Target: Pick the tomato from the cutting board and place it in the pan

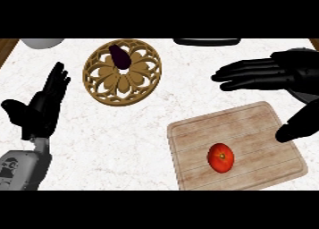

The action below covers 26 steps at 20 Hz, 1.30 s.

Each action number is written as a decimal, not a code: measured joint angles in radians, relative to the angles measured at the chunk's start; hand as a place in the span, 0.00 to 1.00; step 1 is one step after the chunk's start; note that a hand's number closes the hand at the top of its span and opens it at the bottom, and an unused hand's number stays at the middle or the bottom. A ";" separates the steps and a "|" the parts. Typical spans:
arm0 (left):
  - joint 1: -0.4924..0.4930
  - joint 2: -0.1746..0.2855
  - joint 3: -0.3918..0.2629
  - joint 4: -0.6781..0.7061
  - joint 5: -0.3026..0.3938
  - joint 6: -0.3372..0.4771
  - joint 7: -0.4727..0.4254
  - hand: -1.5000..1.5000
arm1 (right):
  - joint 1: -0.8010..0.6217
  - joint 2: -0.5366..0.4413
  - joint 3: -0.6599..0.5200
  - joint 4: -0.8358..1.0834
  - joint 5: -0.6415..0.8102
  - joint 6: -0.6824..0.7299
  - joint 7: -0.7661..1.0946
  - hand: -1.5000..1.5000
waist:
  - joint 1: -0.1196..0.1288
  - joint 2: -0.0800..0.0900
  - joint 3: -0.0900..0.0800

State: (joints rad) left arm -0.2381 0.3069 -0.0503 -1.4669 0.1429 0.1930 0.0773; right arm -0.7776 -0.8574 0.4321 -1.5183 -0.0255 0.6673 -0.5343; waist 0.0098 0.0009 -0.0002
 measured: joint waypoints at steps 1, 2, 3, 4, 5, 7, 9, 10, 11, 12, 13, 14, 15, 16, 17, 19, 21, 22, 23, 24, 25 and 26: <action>-0.001 -0.001 0.005 0.011 0.001 -0.004 -0.011 0.50 | 0.007 -0.002 0.007 -0.020 -0.008 0.002 0.005 0.00 | -0.003 0.000 0.000; 0.004 0.004 0.009 0.005 0.004 -0.009 -0.005 0.50 | 0.027 -0.010 0.012 -0.047 -0.010 -0.001 0.007 0.00 | -0.005 -0.001 0.000; 0.005 0.010 0.017 0.000 0.009 -0.016 -0.001 0.50 | 0.038 -0.013 0.018 -0.070 -0.002 -0.004 0.015 0.00 | -0.006 -0.001 0.000; 0.002 0.008 0.017 -0.007 0.007 -0.014 0.007 0.50 | 0.050 -0.020 0.022 -0.084 0.007 -0.005 0.018 0.00 | -0.007 -0.002 0.000; 0.011 0.002 0.012 -0.015 0.002 -0.013 0.007 0.50 | 0.054 -0.019 0.029 -0.090 0.019 -0.004 0.030 0.00 | -0.006 -0.002 0.000; 0.014 -0.001 0.016 -0.013 0.001 -0.018 0.006 0.50 | 0.090 -0.030 0.037 -0.116 0.040 -0.006 0.036 0.00 | -0.008 -0.002 0.000; 0.015 -0.007 0.023 0.004 -0.003 -0.024 -0.011 0.50 | 0.110 -0.027 0.034 -0.129 0.056 -0.003 0.051 0.00 | -0.009 -0.001 0.000; 0.011 -0.004 0.027 -0.001 -0.003 -0.028 -0.003 0.50 | 0.108 -0.019 0.029 -0.141 0.054 0.006 0.075 0.00 | -0.008 -0.001 0.000; 0.014 -0.002 0.032 -0.010 -0.005 -0.028 0.004 0.50 | 0.117 -0.010 0.026 -0.153 0.062 0.010 0.093 0.00 | -0.008 -0.002 0.000; 0.010 0.000 0.041 -0.004 -0.003 -0.034 0.004 0.50 | 0.136 -0.010 0.020 -0.164 0.073 0.011 0.097 0.00 | -0.009 -0.002 0.000; 0.022 -0.001 0.046 0.001 -0.003 -0.042 -0.015 0.50 | 0.149 0.007 0.024 -0.166 0.098 0.003 0.101 0.00 | -0.008 -0.001 0.000; 0.012 -0.008 0.046 -0.001 -0.008 -0.038 -0.005 0.50 | 0.148 0.019 0.017 -0.158 0.112 0.009 0.109 0.00 | -0.007 -0.001 0.000; 0.002 -0.019 0.038 -0.001 -0.022 -0.025 0.002 0.50 | 0.149 0.025 0.012 -0.157 0.125 0.014 0.116 0.00 | -0.008 -0.001 0.000; 0.003 -0.021 0.038 -0.003 -0.026 -0.026 0.001 0.50 | 0.154 0.025 0.010 -0.146 0.149 0.015 0.105 0.00 | -0.007 -0.001 0.000; -0.007 -0.013 0.049 0.005 -0.021 -0.037 0.003 0.50 | 0.159 0.035 0.020 -0.146 0.173 0.012 0.108 0.00 | -0.007 0.000 0.000; -0.007 -0.024 0.044 0.008 -0.031 -0.034 0.004 0.50 | 0.155 0.056 0.035 -0.120 0.220 0.007 0.095 0.00 | -0.004 0.000 0.000; -0.008 -0.028 0.047 0.010 -0.035 -0.037 0.000 0.50 | 0.150 0.077 0.053 -0.090 0.259 0.001 0.082 0.00 | -0.002 0.001 0.000; -0.003 -0.028 0.051 0.017 -0.034 -0.045 -0.013 0.50 | 0.148 0.080 0.062 -0.088 0.271 0.002 0.078 0.00 | -0.002 0.001 0.000; 0.000 -0.032 0.050 0.017 -0.036 -0.046 -0.016 0.50 | 0.145 0.089 0.075 -0.079 0.286 0.001 0.075 0.00 | -0.001 0.001 0.000; -0.005 -0.038 0.047 0.017 -0.042 -0.041 -0.012 0.50 | 0.145 0.100 0.088 -0.073 0.300 -0.001 0.074 0.00 | -0.001 0.001 0.000; -0.003 -0.040 0.046 0.017 -0.047 -0.039 -0.014 0.50 | 0.141 0.100 0.098 -0.072 0.310 0.003 0.073 0.00 | -0.001 0.001 0.000; 0.002 -0.042 0.047 0.014 -0.045 -0.042 -0.014 0.50 | 0.144 0.098 0.107 -0.072 0.323 -0.001 0.063 0.00 | -0.001 0.001 0.000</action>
State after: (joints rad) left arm -0.2365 0.2652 -0.0034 -1.4534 0.0976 0.1508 0.0636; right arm -0.6334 -0.7596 0.5393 -1.5906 0.2972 0.6667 -0.4718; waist 0.0091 0.0018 0.0000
